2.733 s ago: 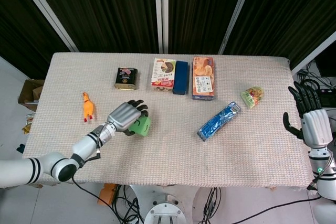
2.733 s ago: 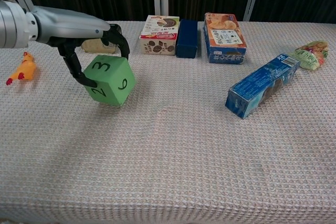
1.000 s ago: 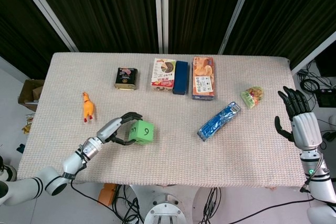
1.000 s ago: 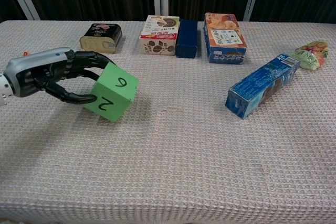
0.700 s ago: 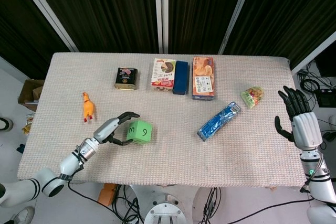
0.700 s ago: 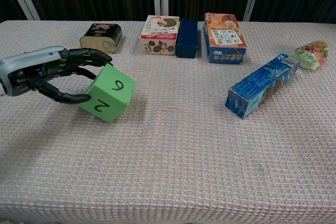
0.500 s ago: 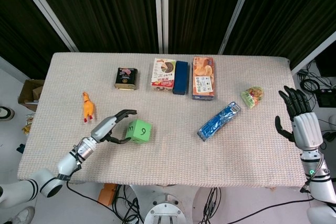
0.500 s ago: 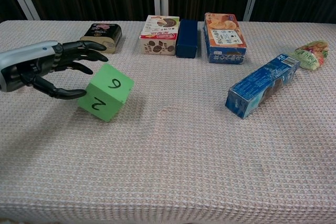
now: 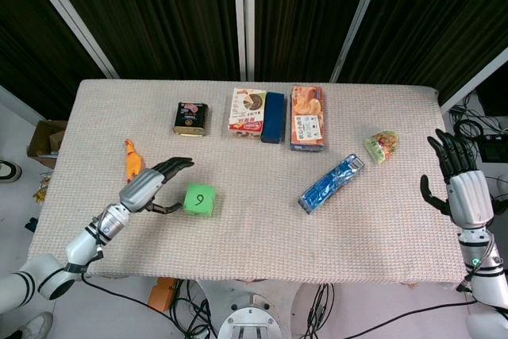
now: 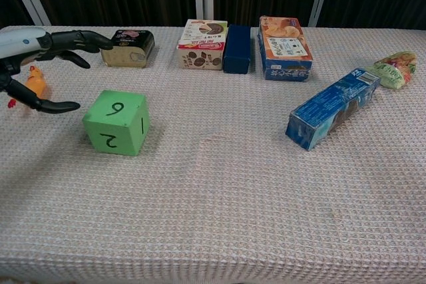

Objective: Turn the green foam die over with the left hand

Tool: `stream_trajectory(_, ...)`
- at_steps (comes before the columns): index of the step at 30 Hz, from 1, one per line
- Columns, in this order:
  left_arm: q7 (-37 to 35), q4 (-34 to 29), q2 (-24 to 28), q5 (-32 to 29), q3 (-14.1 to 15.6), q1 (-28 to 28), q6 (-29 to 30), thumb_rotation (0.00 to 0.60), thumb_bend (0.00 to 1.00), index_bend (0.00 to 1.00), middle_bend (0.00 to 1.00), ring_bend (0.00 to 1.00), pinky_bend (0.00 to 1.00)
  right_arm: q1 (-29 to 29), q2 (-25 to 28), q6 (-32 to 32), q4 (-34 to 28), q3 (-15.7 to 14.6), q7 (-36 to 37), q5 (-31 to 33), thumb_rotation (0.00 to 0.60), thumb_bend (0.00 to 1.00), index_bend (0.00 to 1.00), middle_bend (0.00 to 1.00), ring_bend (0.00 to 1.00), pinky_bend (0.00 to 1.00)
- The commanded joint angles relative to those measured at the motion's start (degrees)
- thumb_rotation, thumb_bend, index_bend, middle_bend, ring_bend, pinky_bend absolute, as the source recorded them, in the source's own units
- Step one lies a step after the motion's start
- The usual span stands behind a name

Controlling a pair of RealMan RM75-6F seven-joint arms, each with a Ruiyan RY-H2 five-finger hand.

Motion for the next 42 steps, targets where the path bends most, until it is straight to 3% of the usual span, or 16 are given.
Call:
stream_trajectory(1,8.74,-6.92,6.40,-0.03,-0.21,-0.44,-1.08,0.600,0.26,0.08,0.05,0.05,0.17,-0.09,0.15,0.13,-0.08,0.11,0.15,0.12,0.600,0.48,0.00,0.00,0.00,0.00)
stream_trajectory(7,26.44,-24.79,18.45,-4.78,0.40,-3.49,-12.04,0.600,0.20,0.08,0.05,0.05,0.17,-0.26,-0.04,0.30,0.29,0.11,0.47,0.20,0.600,0.48,0.00,0.00,0.00,0.00)
stream_trajectory(9,33.61,-30.02,20.32,-7.81,-0.23,-4.04,-14.21,0.600,0.19,0.08,0.05,0.04,0.17,-0.22,-0.26,0.23,0.54,0.10,0.73,0.23,0.600,0.48,0.00,0.00,0.00,0.00)
stream_trajectory(12,42.65,-33.86,19.12,-11.26,-1.32,-3.90,-14.23,0.600,0.19,0.08,0.05,0.04,0.17,-0.14,-0.51,0.32,0.85,0.09,1.06,0.05,0.600,0.48,0.00,0.00,0.00,0.00)
stream_trajectory(19,58.14,-33.46,10.82,-20.30,-3.39,-6.28,-17.27,0.600,0.19,0.08,0.04,0.04,0.17,-0.39,-0.31,0.94,1.03,0.13,1.54,-0.09,0.600,0.48,0.00,0.00,0.00,0.00)
stream_trajectory(23,66.75,-30.93,6.34,-24.28,-4.72,-7.61,-15.79,0.600,0.19,0.08,0.03,0.04,0.17,-0.85,0.12,1.59,1.20,0.36,2.30,0.23,0.600,0.48,0.00,0.00,0.00,0.00)
stream_trajectory(29,76.81,-32.91,5.67,-34.56,-4.48,-10.25,-16.78,0.600,0.19,0.07,0.00,0.01,0.16,-1.43,1.08,2.36,1.49,1.40,4.26,1.49,0.600,0.48,0.00,0.00,0.00,0.00)
stream_trajectory(42,82.25,-37.98,5.75,-52.93,-5.14,-17.50,-17.43,0.600,0.19,0.07,0.00,0.00,0.16,-0.87,1.33,-0.43,2.99,0.24,5.27,1.14,0.600,0.48,0.00,0.00,0.00,0.00)
